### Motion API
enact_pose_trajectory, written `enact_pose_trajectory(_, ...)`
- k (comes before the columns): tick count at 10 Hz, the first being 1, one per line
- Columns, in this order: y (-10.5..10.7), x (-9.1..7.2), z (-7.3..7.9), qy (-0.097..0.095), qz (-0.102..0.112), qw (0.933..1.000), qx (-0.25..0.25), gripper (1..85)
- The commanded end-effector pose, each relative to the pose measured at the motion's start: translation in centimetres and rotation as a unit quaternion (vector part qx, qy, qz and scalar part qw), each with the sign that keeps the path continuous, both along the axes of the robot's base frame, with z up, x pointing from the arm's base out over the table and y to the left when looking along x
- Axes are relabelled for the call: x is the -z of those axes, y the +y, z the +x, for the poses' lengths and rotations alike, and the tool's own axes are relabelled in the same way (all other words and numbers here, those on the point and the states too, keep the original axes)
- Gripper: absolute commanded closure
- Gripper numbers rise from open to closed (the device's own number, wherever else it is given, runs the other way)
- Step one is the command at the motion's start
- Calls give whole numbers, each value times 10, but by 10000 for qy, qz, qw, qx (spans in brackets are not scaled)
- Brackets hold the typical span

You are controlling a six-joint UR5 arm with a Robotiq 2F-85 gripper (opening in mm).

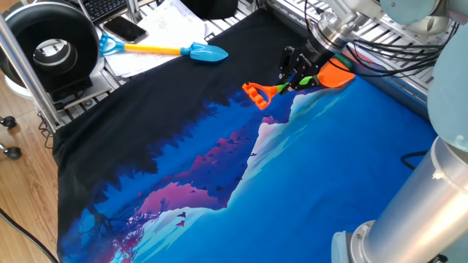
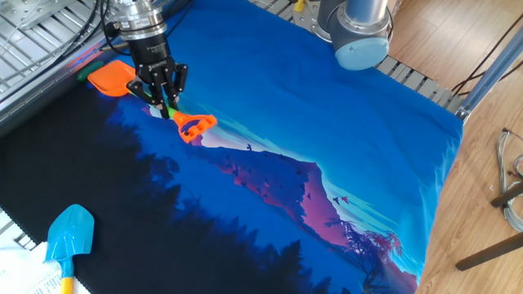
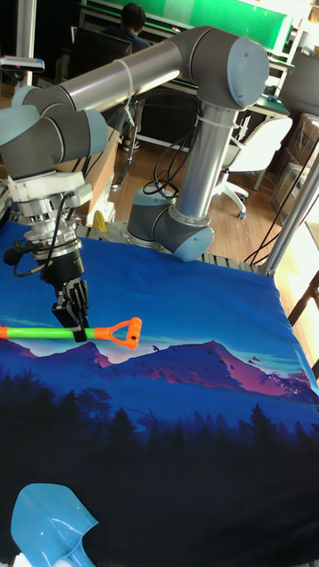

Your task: Use a shovel to scoop up an object

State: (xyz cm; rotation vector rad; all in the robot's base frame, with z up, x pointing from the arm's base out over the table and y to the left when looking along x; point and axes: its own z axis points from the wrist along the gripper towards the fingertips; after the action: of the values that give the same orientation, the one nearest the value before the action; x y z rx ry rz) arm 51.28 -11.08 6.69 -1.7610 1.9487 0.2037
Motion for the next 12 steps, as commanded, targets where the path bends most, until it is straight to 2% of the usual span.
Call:
enact_pose_trajectory(1,-4,0,-2,-68,8,10000,23,837)
enact_pose_trajectory(4,-8,2,-4,-81,-57,9999,13,837)
enact_pose_trajectory(7,-6,1,-3,-65,-12,10000,63,837)
enact_pose_trajectory(9,7,-5,-2,5,231,9997,79,837)
enact_pose_trajectory(12,17,-13,4,62,293,9996,-10,837)
